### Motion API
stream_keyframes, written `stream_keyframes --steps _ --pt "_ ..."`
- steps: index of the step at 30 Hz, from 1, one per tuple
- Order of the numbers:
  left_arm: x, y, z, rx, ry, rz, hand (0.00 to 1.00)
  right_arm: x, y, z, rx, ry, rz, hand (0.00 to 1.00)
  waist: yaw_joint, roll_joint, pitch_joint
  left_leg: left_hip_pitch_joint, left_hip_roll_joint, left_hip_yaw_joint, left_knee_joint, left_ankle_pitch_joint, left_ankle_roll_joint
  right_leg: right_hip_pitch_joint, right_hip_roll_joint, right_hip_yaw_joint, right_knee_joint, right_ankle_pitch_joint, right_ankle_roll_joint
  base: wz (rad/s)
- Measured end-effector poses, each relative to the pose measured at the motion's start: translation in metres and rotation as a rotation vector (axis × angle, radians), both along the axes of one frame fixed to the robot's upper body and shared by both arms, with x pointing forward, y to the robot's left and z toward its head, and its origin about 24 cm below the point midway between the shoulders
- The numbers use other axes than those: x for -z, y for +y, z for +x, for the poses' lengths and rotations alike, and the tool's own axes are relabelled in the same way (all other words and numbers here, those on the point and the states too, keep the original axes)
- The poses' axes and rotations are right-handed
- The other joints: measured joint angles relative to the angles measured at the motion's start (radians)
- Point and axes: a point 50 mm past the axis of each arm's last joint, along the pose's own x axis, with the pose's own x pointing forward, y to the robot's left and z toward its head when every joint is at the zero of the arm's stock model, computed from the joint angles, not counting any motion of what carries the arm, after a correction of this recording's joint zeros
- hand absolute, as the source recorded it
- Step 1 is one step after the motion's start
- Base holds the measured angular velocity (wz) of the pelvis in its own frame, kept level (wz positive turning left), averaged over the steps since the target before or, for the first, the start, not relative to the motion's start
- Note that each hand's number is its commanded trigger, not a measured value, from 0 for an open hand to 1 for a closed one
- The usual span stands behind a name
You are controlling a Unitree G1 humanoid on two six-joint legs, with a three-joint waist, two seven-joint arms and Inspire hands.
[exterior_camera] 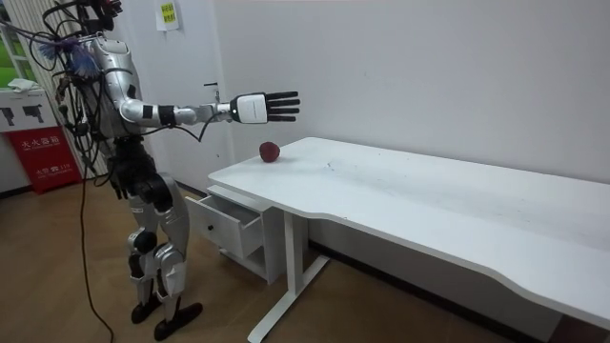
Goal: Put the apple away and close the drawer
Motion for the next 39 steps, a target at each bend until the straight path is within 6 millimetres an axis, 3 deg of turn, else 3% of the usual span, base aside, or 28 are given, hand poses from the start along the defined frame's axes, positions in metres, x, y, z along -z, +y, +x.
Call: stream_keyframes --steps 9,20,26,32,34,39 --pt "0.001 -0.002 0.001 0.033 0.021 -0.003 0.0 0.02 0.009 0.003 -0.136 0.1 0.024 0.0 0.013 0.007 -0.0024 0.002 0.001 -0.003 0.004 0.0 0.0 0.014 -0.001 -0.008 -0.014 0.006 0.001 0.01" --pt "0.001 -0.003 0.0 0.036 0.028 -0.003 0.0 0.028 0.017 0.007 -0.237 0.145 0.018 0.0 0.015 0.023 -0.0049 0.0 0.002 -0.009 0.012 0.0 0.0 0.018 -0.002 -0.014 -0.012 0.008 0.0 0.01" --pt "0.002 -0.004 -0.001 0.042 0.035 -0.001 0.0 0.056 0.01 -0.003 -0.22 0.26 0.076 0.0 0.016 0.022 -0.0028 0.002 0.002 -0.012 0.014 0.0 0.0 0.023 -0.003 -0.015 -0.013 0.009 0.001 0.0" --pt "0.002 -0.004 0.0 0.045 0.028 0.0 0.0 0.066 0.008 -0.008 -0.211 0.299 0.098 0.0 0.016 0.02 -0.0015 0.003 0.002 -0.014 0.015 0.0 0.0 0.027 -0.002 -0.015 -0.011 0.009 0.0 0.01" --pt "0.002 -0.004 0.0 0.046 0.027 0.0 0.0 0.072 0.007 -0.011 -0.206 0.321 0.11 0.0 0.016 0.015 0.0029 0.01 0.002 -0.014 0.015 0.0 0.0 0.031 -0.003 -0.015 -0.013 0.009 0.0 0.0" --pt "0.001 -0.003 0.0 0.044 0.026 0.002 0.0 0.086 0.004 -0.018 -0.178 0.38 0.125 0.0 0.025 0.008 0.0023 0.012 0.002 -0.018 0.013 0.0 0.0 0.033 -0.003 -0.018 -0.014 0.009 0.0 0.0"
